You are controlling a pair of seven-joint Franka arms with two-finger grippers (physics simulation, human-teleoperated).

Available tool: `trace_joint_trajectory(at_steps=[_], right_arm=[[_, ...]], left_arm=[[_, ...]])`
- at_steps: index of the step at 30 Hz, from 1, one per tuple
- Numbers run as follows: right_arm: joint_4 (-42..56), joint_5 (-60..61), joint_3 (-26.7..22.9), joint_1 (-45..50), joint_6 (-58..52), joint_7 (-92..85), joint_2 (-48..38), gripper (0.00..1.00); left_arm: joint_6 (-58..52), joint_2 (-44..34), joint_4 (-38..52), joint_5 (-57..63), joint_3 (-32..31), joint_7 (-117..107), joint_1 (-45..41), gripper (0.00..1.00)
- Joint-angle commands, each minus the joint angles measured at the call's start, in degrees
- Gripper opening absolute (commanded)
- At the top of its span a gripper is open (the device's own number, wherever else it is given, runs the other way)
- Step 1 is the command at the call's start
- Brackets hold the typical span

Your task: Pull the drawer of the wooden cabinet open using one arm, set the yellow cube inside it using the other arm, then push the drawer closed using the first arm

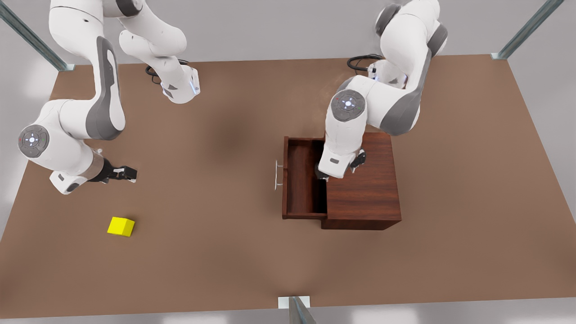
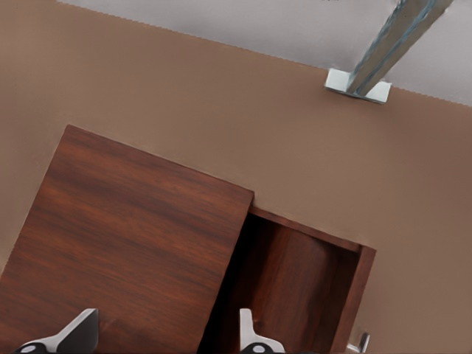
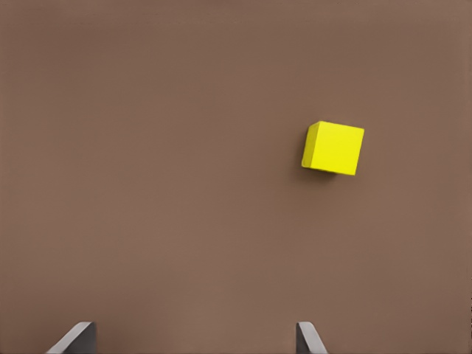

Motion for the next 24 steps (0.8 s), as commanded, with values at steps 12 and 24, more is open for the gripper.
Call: trace_joint_trajectory(at_steps=[12,24], right_arm=[[7.24,0.33,-1.71,-7.17,10.52,45.47,15.86,1.0],[6.36,0.59,-1.09,-12.88,20.01,91.26,21.05,1.0]], left_arm=[[7.59,-20.44,-27.45,-7.93,2.36,48.11,14.48,1.0],[7.5,-20.27,-27.89,-8.99,2.45,48.29,14.57,1.0]])
